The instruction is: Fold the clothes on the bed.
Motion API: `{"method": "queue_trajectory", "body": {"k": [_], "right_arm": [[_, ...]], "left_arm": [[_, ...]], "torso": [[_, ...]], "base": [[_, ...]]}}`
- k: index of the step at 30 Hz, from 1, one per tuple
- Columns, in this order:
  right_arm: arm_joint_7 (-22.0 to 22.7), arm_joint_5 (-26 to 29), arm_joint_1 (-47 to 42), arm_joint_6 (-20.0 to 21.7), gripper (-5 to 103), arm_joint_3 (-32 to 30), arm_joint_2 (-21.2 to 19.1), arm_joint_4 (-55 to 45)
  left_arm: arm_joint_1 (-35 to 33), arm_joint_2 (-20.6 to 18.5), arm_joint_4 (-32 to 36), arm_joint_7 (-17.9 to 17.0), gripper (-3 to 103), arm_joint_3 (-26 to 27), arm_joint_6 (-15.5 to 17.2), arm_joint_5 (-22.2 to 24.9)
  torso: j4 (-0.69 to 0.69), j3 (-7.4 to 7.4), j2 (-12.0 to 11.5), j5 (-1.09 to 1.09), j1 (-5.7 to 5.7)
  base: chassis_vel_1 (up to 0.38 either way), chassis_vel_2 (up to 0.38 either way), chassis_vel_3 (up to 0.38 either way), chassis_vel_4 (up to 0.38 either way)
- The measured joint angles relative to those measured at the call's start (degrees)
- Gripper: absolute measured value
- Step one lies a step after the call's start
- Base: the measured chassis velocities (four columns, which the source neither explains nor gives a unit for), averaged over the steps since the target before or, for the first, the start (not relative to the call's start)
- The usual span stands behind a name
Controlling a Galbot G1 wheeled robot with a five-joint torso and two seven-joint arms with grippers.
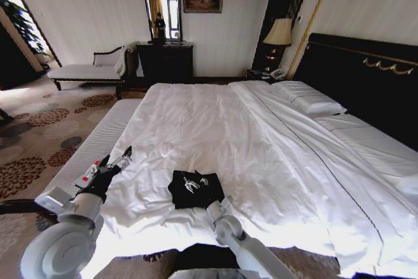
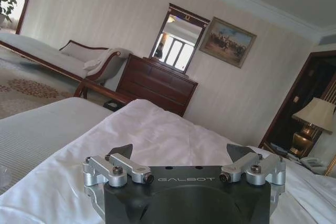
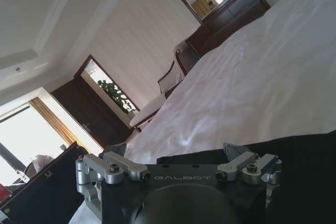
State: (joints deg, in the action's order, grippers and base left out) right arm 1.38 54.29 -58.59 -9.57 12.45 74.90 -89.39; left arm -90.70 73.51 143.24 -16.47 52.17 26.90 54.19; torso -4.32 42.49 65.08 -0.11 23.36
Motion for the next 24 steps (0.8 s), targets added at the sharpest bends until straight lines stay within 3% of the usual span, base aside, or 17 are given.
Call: {"method": "queue_trajectory", "body": {"k": [8, 13, 18, 21, 22, 24], "right_arm": [[0.9, -0.3, 4.4, 2.1, 100, 6.2, 3.3, 6.6], [-2.0, -2.6, 5.1, 1.8, 100, 8.6, 4.6, 8.6], [-7.0, -6.1, 2.8, 0.8, 100, 10.0, 1.9, 4.5], [-11.8, -9.7, -0.1, -3.3, 100, 1.3, -2.0, -2.0], [-11.8, -9.7, -0.1, -3.3, 100, 1.3, -2.0, -2.0], [-11.8, -11.3, -2.1, -5.1, 100, -7.0, -5.6, -6.2]], "left_arm": [[-0.5, -0.4, 0.0, -0.1, 100, 2.0, 0.0, 0.6], [-0.7, -0.5, 0.0, -0.1, 100, 2.8, 0.0, 0.9], [-1.0, -1.3, 0.0, -0.2, 100, 4.1, 0.4, 1.4], [-1.5, -1.3, 0.0, -1.4, 100, 3.1, 2.2, 2.9], [-1.5, -1.3, 0.0, -1.4, 100, 3.1, 2.2, 2.9], [-1.7, -0.8, 0.0, -2.1, 100, 1.2, 1.9, 1.4]], "torso": [[-0.01, 0.00, 0.0, 0.00, 0.00], [-0.01, 0.00, 0.0, 0.00, 0.00], [-0.01, 0.00, 0.0, 0.00, 0.00], [-0.01, -0.01, 0.0, 0.01, -0.01], [-0.01, -0.01, 0.0, 0.01, -0.01], [0.00, -0.01, 0.0, 0.04, 0.00]], "base": [[0.000, 0.000, 0.000, 0.000], [0.000, 0.000, 0.000, 0.000], [0.000, 0.000, 0.000, 0.000], [0.000, 0.000, 0.000, 0.000], [0.000, 0.000, 0.000, 0.000], [0.000, 0.000, 0.000, 0.000]]}}
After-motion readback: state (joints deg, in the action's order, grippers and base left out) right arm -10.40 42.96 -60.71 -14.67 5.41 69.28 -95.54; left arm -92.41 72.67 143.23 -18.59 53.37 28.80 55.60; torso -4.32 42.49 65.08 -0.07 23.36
